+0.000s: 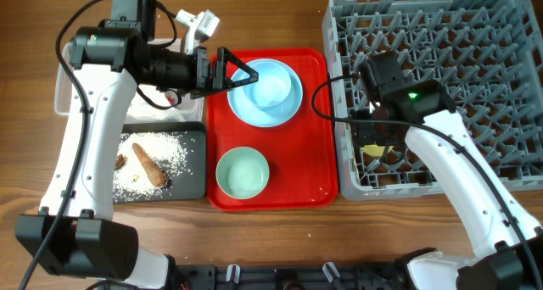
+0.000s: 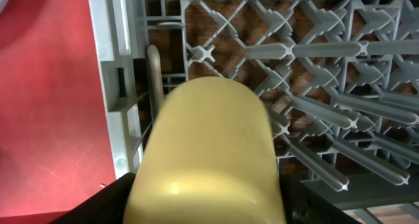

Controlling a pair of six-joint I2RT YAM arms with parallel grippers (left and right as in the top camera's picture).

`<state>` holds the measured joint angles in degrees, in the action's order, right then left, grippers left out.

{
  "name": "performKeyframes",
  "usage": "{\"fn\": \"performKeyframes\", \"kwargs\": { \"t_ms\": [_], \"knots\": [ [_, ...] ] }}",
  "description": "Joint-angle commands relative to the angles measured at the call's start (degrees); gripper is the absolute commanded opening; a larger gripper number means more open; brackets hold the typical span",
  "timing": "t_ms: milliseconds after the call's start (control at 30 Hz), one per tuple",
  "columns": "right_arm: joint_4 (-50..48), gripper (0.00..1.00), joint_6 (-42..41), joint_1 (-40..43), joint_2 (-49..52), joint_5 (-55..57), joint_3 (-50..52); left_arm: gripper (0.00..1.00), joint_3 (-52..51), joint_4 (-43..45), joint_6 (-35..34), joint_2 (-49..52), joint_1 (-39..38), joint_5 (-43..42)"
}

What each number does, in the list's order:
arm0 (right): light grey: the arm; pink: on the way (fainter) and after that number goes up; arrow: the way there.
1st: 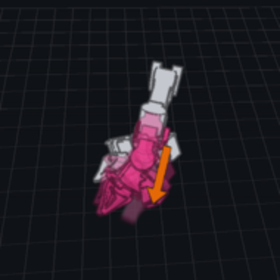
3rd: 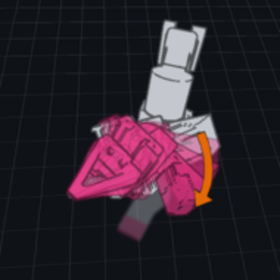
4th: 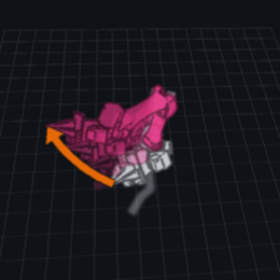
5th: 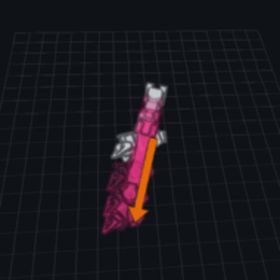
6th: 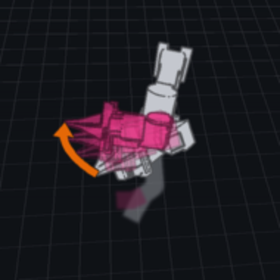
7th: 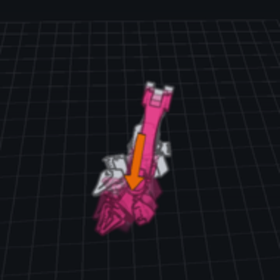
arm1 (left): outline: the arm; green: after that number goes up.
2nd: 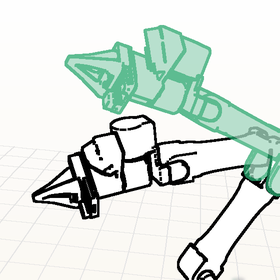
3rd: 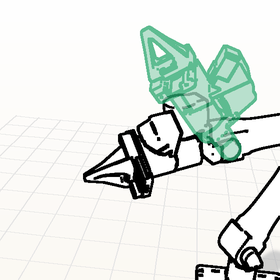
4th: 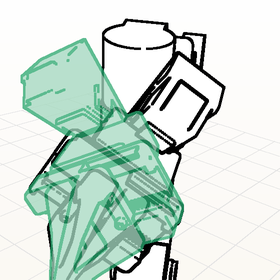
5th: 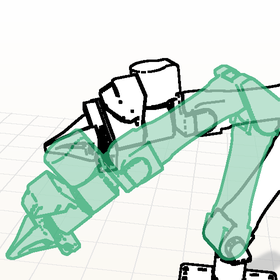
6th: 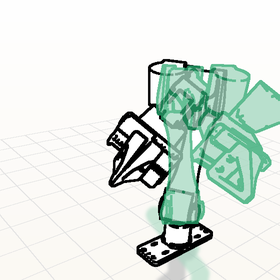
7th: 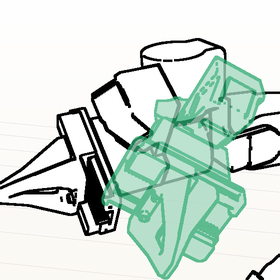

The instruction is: Sort waste into correct bins and load items into the dishwasher rack

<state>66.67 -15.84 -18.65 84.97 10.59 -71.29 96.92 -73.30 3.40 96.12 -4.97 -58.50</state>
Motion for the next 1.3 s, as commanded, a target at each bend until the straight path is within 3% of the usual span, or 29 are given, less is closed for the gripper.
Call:
{"fn": "performKeyframes", "kwargs": {
  "t_ms": [0,433,733,867,933,1000,1167,1233,1267],
  "knots": [
    [0.13,0.71,-0.70,-0.02,0.70,1.49,0.55,1.00,0.07,0.02,0.68,0.26,-0.44,-0.31],
    [-1.07,0.78,-0.61,-0.02,0.70,-1.20,0.55,1.00,0.07,0.02,0.68,0.26,-0.44,-0.31],
    [-4.76,0.83,9.40,-0.04,0.70,-25.49,0.55,1.00,0.07,0.02,0.68,0.26,-0.44,-0.31],
    [-6.10,0.90,9.46,-0.04,0.70,-35.21,0.55,1.00,0.07,0.22,0.68,0.26,-0.44,-0.31],
    [-6.16,0.99,9.42,-0.04,0.70,-36.85,0.55,1.00,0.07,0.24,0.68,0.26,-0.44,-0.31],
    [-6.21,1.00,9.42,-0.04,0.70,-38.77,0.55,1.00,0.07,0.24,0.68,0.26,-0.44,-0.33],
    [-6.05,0.99,9.42,-0.15,0.70,-40.72,0.55,1.00,0.09,1.42,-5.92,0.24,-0.02,-0.48],
    [-5.95,0.89,9.42,-0.57,0.70,-40.72,0.55,1.00,0.09,1.55,-9.33,0.20,1.51,1.97],
    [-5.99,0.79,9.40,-1.20,0.70,-40.72,0.55,1.00,0.09,1.57,-11.98,0.20,3.26,4.83]
  ]
}}
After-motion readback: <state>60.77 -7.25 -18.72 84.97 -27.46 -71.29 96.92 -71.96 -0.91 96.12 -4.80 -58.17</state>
